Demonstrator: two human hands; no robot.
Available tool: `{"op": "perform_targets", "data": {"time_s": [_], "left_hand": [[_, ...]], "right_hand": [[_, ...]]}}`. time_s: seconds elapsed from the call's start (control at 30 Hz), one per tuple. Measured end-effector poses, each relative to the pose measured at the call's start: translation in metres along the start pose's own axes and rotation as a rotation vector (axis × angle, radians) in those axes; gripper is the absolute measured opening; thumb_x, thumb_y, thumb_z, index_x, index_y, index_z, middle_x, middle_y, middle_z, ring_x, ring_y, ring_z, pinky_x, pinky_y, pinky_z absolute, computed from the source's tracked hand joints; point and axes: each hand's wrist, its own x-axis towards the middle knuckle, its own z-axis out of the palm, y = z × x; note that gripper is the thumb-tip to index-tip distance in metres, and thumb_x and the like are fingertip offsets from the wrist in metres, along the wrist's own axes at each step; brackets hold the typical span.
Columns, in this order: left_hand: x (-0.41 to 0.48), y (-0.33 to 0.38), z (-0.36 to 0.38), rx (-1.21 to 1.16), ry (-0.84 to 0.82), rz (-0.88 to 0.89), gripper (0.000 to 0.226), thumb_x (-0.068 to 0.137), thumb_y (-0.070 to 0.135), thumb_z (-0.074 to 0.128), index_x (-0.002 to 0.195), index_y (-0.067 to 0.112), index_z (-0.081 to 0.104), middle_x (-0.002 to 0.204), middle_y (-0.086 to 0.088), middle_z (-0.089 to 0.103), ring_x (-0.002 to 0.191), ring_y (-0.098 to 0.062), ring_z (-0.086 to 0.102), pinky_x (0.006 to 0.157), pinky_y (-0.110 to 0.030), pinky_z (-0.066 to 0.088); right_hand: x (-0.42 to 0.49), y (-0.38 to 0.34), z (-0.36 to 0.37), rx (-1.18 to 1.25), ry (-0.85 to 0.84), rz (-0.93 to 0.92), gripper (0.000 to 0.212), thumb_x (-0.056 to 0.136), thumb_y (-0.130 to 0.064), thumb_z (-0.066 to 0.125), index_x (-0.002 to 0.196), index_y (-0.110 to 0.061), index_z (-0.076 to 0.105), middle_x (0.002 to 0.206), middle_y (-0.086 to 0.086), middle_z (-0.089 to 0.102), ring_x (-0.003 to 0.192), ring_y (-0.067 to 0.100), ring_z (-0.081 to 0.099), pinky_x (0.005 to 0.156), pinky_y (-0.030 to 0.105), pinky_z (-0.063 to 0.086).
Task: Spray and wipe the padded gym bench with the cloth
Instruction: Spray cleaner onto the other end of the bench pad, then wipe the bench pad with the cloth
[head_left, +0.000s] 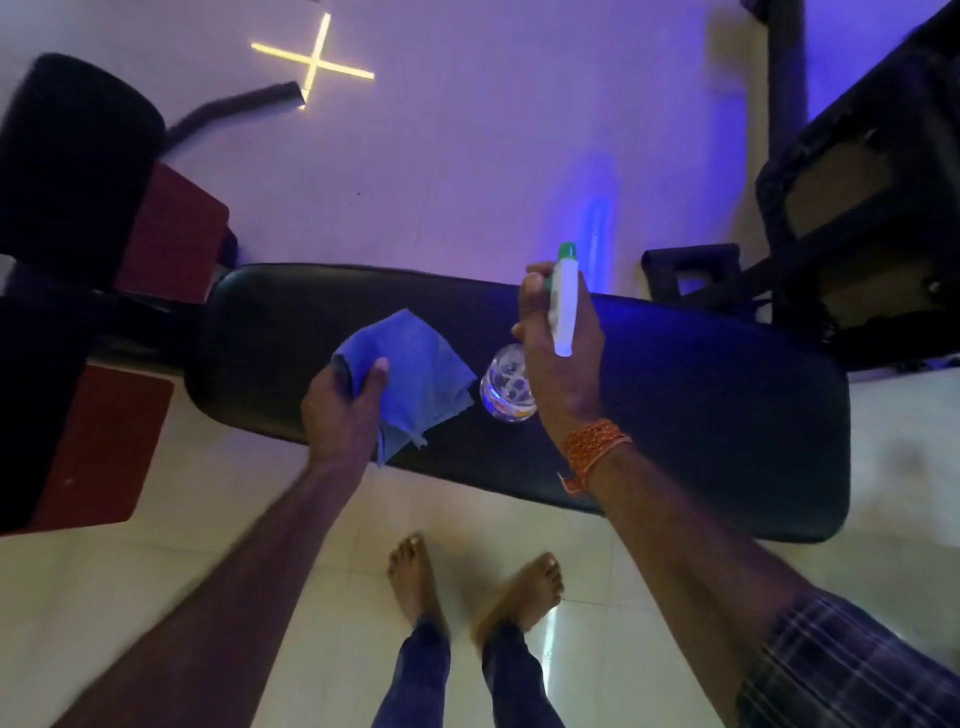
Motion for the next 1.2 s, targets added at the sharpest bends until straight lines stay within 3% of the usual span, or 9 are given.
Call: {"op": "perform_targets", "data": {"time_s": [0.1,0.3,0.4,0.53,0.73,0.83,0.9,1.03,1.2], "left_hand": [[-0.007,-0.015,-0.03,-0.02,-0.035,-0.024,0.027,0.098,0.029,0.068,0.099,0.002,0.066,0.092,-0.011,0.069,0.085,-0.024,0.063,0.078,-0.038,0.052],[-0.026,-0.019,-0.05,-0.092,-0.016,-0.053,0.007,0.101,0.029,0.064,0.105,0.024,0.065,0.095,0.005,0.069,0.082,-0.003,0.062,0.076,-0.022,0.048],[-0.034,-0.021,-0.05,-0.125,-0.01,-0.084,0.009,0.101,0.031,0.064,0.105,0.023,0.066,0.093,0.01,0.069,0.079,0.008,0.061,0.069,-0.013,0.046],[-0.044,-0.021,-0.049,-0.141,-0.043,-0.09,0.008,0.101,0.029,0.064,0.102,0.023,0.067,0.091,0.005,0.069,0.08,-0.002,0.063,0.071,-0.022,0.05],[-0.063,-0.01,-0.039,-0.225,-0.251,-0.141,0.017,0.103,0.02,0.062,0.117,0.016,0.07,0.109,-0.008,0.076,0.098,-0.019,0.072,0.087,-0.036,0.057],[-0.072,-0.011,-0.031,-0.312,-0.46,-0.173,0.026,0.105,0.023,0.058,0.125,0.012,0.069,0.117,-0.015,0.076,0.112,-0.031,0.072,0.094,-0.045,0.056],[-0.077,-0.011,-0.021,-0.358,-0.597,-0.189,0.028,0.106,0.023,0.055,0.128,0.01,0.068,0.122,-0.018,0.074,0.117,-0.033,0.07,0.098,-0.046,0.055],[-0.089,-0.004,0.003,-0.426,-0.748,-0.278,0.027,0.107,0.022,0.051,0.123,0.01,0.069,0.113,-0.012,0.075,0.107,-0.021,0.071,0.089,-0.036,0.057],[-0.101,0.017,0.033,-0.439,-0.82,-0.351,0.033,0.108,0.01,0.046,0.134,-0.006,0.057,0.113,-0.016,0.074,0.1,-0.02,0.073,0.083,-0.029,0.06]], "right_hand": [[-0.005,-0.005,0.032,0.015,-0.095,-0.008,0.024,0.102,-0.03,0.063,0.115,-0.01,0.063,0.088,-0.015,0.065,0.082,0.019,0.066,0.084,0.049,0.06],[-0.022,0.008,0.051,-0.221,-0.337,0.025,0.061,0.085,-0.04,0.083,0.136,-0.021,0.056,0.099,-0.008,0.069,0.097,0.009,0.069,0.09,0.03,0.058],[-0.021,0.011,0.046,-0.256,-0.353,0.016,0.066,0.081,-0.035,0.087,0.136,-0.019,0.054,0.104,-0.006,0.071,0.099,0.015,0.072,0.092,0.038,0.058],[-0.023,0.016,0.033,-0.292,-0.395,0.02,0.063,0.078,-0.024,0.089,0.131,-0.021,0.055,0.087,-0.022,0.072,0.091,-0.011,0.066,0.088,0.021,0.056],[-0.039,0.031,-0.01,-0.41,-0.48,-0.02,0.077,0.079,-0.003,0.076,0.148,-0.018,0.047,0.146,-0.001,0.057,0.134,0.012,0.054,0.112,0.029,0.045],[-0.06,0.049,-0.037,-0.348,-0.335,0.192,0.055,0.089,-0.01,0.074,0.14,-0.019,0.055,0.127,-0.003,0.067,0.116,0.005,0.062,0.099,0.024,0.048],[-0.069,0.061,-0.054,-0.263,-0.371,0.461,0.033,0.096,-0.039,0.071,0.124,-0.022,0.068,0.106,-0.01,0.073,0.097,0.001,0.067,0.096,0.029,0.05],[-0.075,0.069,-0.086,-0.005,-0.67,0.851,0.068,0.092,-0.079,0.039,0.125,-0.03,0.074,0.122,-0.008,0.076,0.118,0.006,0.068,0.105,0.028,0.044],[-0.066,0.068,-0.12,0.064,-0.43,0.565,0.037,0.096,-0.043,0.067,0.113,-0.011,0.075,0.107,0.006,0.079,0.099,0.015,0.072,0.087,0.033,0.056]]}}
